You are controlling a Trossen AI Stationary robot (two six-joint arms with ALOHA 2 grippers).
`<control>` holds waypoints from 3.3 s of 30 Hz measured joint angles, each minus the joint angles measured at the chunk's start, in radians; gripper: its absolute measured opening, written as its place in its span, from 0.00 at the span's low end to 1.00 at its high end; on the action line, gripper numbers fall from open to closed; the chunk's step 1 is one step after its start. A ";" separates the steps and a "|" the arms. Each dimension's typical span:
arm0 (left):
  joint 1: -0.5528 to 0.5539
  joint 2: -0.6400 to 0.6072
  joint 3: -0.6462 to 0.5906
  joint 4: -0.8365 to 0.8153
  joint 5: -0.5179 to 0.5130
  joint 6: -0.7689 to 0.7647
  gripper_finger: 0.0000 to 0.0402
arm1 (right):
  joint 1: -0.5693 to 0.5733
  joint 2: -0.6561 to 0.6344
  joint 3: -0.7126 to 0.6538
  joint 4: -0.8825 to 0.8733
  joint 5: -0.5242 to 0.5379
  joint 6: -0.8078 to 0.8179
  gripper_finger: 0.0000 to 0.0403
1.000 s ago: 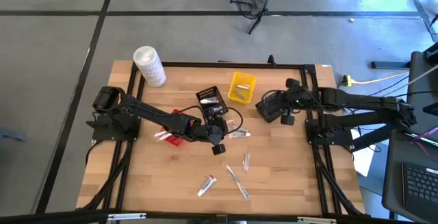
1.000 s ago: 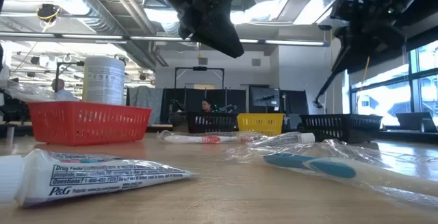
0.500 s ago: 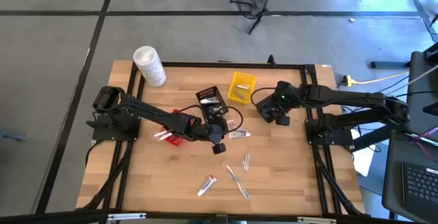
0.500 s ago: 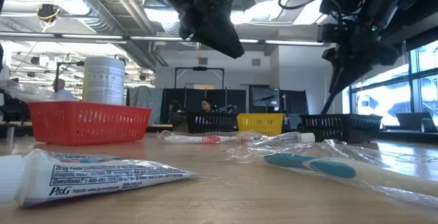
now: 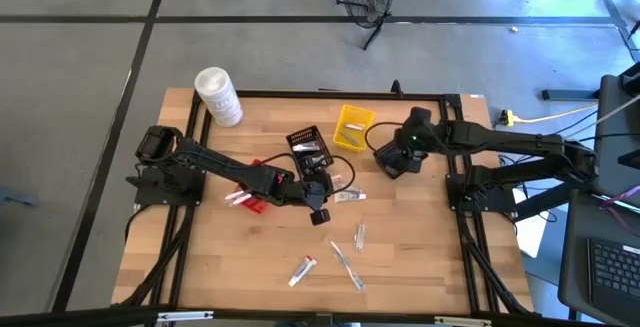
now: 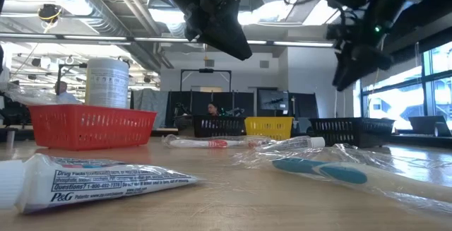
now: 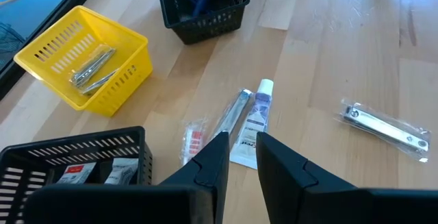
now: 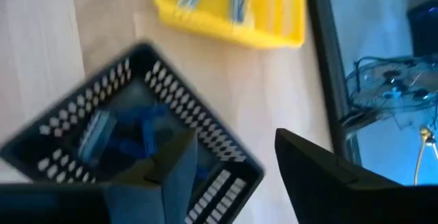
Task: Pick & Place Travel size toiletries
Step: Put the blue toothbrush into the red bin
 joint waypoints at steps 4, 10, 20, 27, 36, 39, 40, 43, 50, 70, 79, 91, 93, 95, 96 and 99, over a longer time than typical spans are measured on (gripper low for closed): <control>0.000 0.000 0.000 0.000 0.000 0.000 0.17 | 0.000 0.000 0.056 0.044 -0.019 0.011 0.50; 0.000 0.000 -0.008 -0.007 0.001 -0.031 0.18 | 0.000 0.006 0.071 0.221 -0.322 0.085 0.46; -0.005 0.024 -0.071 0.029 0.256 0.089 0.18 | 0.046 0.131 0.071 0.390 -0.559 0.080 0.37; -0.016 0.116 -0.071 0.195 0.481 0.337 0.19 | 0.058 0.238 0.071 0.496 -0.517 0.078 0.34; -0.016 0.269 0.024 0.236 0.540 0.333 0.32 | 0.069 0.278 0.070 0.523 -0.516 0.064 0.33; -0.037 0.304 0.054 0.236 0.582 0.404 0.36 | 0.073 0.275 0.070 0.533 -0.513 0.061 0.35; -0.045 0.312 0.057 0.235 0.591 0.425 0.37 | 0.073 0.274 0.070 0.544 -0.513 0.061 0.35; -0.067 0.336 0.058 0.232 0.600 0.453 0.39 | 0.072 0.274 0.070 0.560 -0.513 0.042 0.37; -0.055 0.383 0.063 0.238 0.609 0.408 0.39 | 0.072 0.274 0.070 0.582 -0.513 0.022 0.40; -0.068 0.223 0.056 -0.123 0.561 0.240 0.06 | 0.072 0.274 0.070 0.603 -0.513 0.012 0.35; -0.149 -0.052 0.059 -0.530 0.360 -0.277 0.07 | 0.072 0.273 0.070 0.603 -0.500 0.011 0.34; -0.159 -0.154 0.057 -1.269 0.413 -0.925 0.07 | 0.072 0.273 0.070 0.603 -0.486 0.012 0.40; -0.153 -0.156 0.046 -1.238 0.398 -0.935 0.07 | 0.072 0.273 0.070 0.603 -0.486 0.012 0.40; -0.148 -0.151 0.042 -1.218 0.397 -0.912 0.07 | 0.072 0.273 0.070 0.603 -0.486 0.012 0.41; -0.147 -0.146 0.042 -1.223 0.401 -0.898 0.07 | 0.072 0.273 0.070 0.603 -0.487 0.012 0.41; -0.145 -0.139 0.041 -1.241 0.405 -0.877 0.07 | 0.072 0.273 0.070 0.603 -0.486 0.012 0.41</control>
